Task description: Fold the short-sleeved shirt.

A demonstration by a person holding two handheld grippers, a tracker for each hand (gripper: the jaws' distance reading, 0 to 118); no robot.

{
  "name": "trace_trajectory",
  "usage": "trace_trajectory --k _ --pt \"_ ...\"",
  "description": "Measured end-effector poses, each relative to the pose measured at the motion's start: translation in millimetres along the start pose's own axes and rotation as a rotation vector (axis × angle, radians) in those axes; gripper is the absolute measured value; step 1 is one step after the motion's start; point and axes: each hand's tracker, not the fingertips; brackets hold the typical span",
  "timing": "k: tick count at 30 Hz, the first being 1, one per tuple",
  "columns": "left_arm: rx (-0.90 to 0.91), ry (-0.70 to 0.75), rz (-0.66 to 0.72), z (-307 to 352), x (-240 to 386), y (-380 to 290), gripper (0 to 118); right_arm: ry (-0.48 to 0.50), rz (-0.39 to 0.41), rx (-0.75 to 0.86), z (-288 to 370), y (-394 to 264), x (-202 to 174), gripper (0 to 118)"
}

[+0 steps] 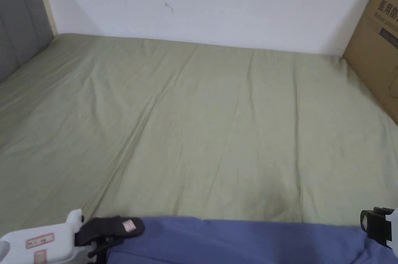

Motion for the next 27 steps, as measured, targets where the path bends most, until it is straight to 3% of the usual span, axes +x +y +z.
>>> trace_trajectory --k 1,2,3,4,6,12,16,19,21,27 --pt "-0.007 0.111 -0.007 -10 -8 2 9 -0.001 0.007 -0.001 1 0 -1 0" --pt "-0.016 0.236 -0.015 -20 -16 -2 9 0.001 0.010 -0.002 -2 -1 2 0" --pt "0.048 0.085 0.095 -16 -21 0 9 0.004 0.013 -0.005 -3 -1 2 0" --pt "0.081 0.023 0.072 -13 -13 1 9 0.006 0.014 -0.009 -3 0 1 0" --pt "0.047 0.207 -0.062 -13 -8 10 8 0.010 0.011 -0.015 -6 0 2 0" --pt "0.167 0.504 -0.409 20 71 -3 8 0.033 0.022 -0.013 -6 6 -2 0" --pt "0.274 0.923 -0.641 33 123 -18 8 0.057 0.029 -0.013 -11 9 -5 0" --pt "0.216 1.078 -0.705 16 138 -27 8 0.077 0.022 -0.011 -15 6 -3 0" --pt "0.190 1.033 -0.717 -3 144 -30 8 0.090 0.015 -0.011 -17 3 -2 0" --pt "-0.058 0.659 -0.620 -114 177 -47 9 0.112 -0.015 -0.015 -11 -6 11 0"
